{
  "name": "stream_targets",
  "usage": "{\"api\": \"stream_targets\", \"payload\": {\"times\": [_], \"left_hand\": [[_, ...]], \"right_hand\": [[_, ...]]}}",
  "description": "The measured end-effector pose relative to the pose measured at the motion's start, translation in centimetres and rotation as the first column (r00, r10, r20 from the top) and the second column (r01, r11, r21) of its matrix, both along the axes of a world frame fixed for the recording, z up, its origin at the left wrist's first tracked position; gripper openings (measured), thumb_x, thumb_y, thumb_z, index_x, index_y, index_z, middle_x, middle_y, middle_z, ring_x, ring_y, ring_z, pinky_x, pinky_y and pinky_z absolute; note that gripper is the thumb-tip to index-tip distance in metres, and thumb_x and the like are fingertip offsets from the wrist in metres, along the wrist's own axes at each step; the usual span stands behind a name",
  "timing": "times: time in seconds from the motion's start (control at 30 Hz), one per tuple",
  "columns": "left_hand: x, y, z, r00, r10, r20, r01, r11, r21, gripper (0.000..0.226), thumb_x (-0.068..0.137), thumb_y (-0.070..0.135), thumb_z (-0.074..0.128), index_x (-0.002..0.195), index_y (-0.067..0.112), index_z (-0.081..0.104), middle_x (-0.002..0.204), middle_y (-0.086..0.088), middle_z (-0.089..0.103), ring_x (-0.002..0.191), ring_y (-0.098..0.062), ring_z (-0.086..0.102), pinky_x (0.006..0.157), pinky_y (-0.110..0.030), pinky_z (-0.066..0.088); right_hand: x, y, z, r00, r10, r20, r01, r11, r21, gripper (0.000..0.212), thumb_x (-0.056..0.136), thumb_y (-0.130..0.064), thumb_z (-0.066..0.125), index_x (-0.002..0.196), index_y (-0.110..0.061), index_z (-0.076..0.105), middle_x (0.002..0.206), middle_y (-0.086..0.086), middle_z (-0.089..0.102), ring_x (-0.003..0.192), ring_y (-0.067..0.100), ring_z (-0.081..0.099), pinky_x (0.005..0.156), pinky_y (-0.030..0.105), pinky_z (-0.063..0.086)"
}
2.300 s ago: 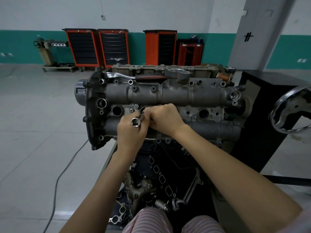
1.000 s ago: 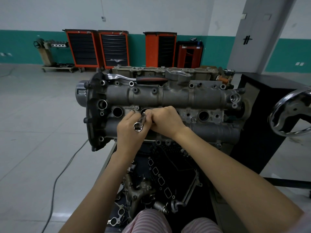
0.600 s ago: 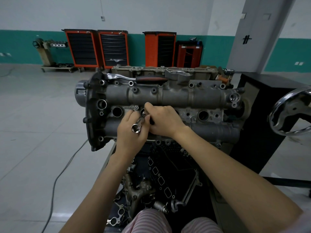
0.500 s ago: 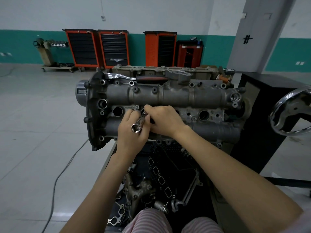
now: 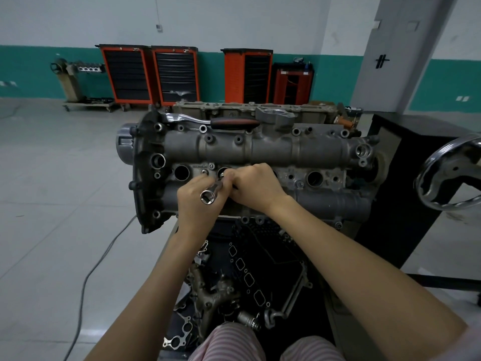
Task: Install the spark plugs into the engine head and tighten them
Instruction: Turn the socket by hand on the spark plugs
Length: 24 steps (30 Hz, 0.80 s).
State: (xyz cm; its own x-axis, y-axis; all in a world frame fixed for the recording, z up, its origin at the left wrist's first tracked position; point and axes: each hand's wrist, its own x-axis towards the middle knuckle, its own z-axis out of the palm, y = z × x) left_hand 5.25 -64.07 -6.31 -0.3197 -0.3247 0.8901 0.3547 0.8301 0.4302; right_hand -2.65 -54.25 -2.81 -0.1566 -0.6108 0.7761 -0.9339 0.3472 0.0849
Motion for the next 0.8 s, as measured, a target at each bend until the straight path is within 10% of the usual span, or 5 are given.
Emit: {"api": "stream_targets", "payload": {"times": [0.37, 0.6, 0.8], "left_hand": [[0.64, 0.48, -0.03, 0.998, 0.006, 0.065, -0.002, 0.998, -0.060, 0.035, 0.090, 0.019, 0.049, 0.060, 0.001, 0.047, 0.061, -0.004, 0.041, 0.059, -0.012, 0.037, 0.058, -0.016, 0.027], [0.58, 0.59, -0.19, 0.996, 0.041, 0.082, -0.033, 0.995, -0.099, 0.030, 0.090, 0.021, 0.046, 0.069, -0.002, 0.048, 0.071, -0.009, 0.044, 0.070, -0.003, 0.032, 0.064, -0.013, 0.027], [-0.10, 0.36, 0.17, 0.999, 0.043, -0.002, -0.043, 0.999, -0.026, 0.044, 0.084, 0.026, 0.061, 0.054, 0.017, 0.032, 0.051, 0.004, 0.032, 0.050, -0.017, 0.032, 0.046, -0.027, 0.028]], "right_hand": [[-0.28, 0.00, 0.28, 0.998, 0.016, 0.062, -0.025, 0.988, 0.152, 0.024, 0.078, -0.018, 0.061, 0.089, 0.000, 0.051, 0.064, 0.011, 0.061, 0.051, 0.034, 0.057, 0.044, 0.027, 0.030], [0.11, 0.17, 0.36, 1.000, 0.013, 0.017, -0.014, 0.998, 0.053, 0.021, 0.073, -0.019, 0.045, 0.059, -0.006, 0.053, 0.044, 0.008, 0.054, 0.035, 0.028, 0.051, 0.038, 0.022, 0.030], [0.08, 0.08, 0.08, 0.999, -0.039, 0.010, 0.039, 0.999, 0.006, 0.022, 0.059, -0.008, 0.079, 0.051, -0.008, 0.058, 0.042, 0.009, 0.055, 0.034, 0.028, 0.053, 0.039, 0.022, 0.036]]}}
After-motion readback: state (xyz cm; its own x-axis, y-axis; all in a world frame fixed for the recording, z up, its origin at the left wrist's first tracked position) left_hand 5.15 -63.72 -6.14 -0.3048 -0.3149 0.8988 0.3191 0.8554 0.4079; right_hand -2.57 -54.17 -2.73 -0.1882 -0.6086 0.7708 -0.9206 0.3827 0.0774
